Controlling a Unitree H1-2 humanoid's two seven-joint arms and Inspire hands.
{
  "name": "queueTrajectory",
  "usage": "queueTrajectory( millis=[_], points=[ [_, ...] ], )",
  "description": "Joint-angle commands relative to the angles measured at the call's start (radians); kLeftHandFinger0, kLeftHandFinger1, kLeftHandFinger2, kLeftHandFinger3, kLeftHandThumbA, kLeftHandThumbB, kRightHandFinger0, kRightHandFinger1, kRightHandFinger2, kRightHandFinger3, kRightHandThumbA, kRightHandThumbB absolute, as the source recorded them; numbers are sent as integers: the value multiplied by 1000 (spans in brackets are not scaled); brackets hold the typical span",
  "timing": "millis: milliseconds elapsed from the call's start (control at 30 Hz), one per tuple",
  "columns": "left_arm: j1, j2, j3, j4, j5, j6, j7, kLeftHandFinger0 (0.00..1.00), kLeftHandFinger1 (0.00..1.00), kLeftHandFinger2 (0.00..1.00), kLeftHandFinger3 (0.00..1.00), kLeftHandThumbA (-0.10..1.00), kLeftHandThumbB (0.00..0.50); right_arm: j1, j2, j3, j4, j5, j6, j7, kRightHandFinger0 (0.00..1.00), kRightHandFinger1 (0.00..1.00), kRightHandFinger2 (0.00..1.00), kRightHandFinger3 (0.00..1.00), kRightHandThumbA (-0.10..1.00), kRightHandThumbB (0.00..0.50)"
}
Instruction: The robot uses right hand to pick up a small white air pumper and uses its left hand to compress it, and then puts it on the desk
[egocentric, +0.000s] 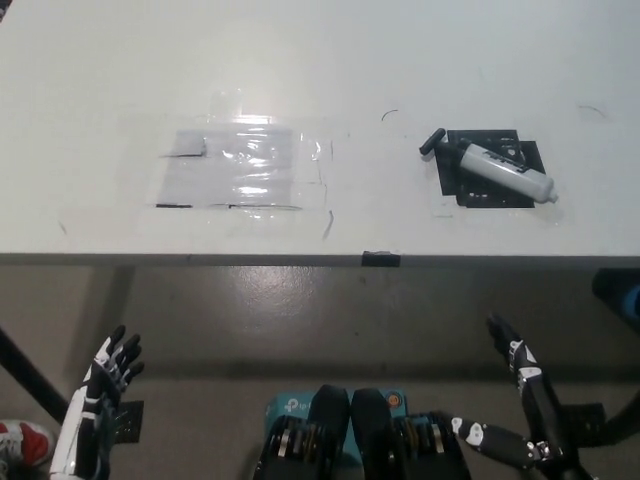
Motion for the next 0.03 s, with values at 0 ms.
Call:
queueTrajectory(
  millis=[0],
  points=[
    [6,23,5,1,11,-54,-2,1000,1000,1000,1000,1000,248,-15,-7,12,1,17,-67,-35,1000,1000,1000,1000,974,230]
  ],
)
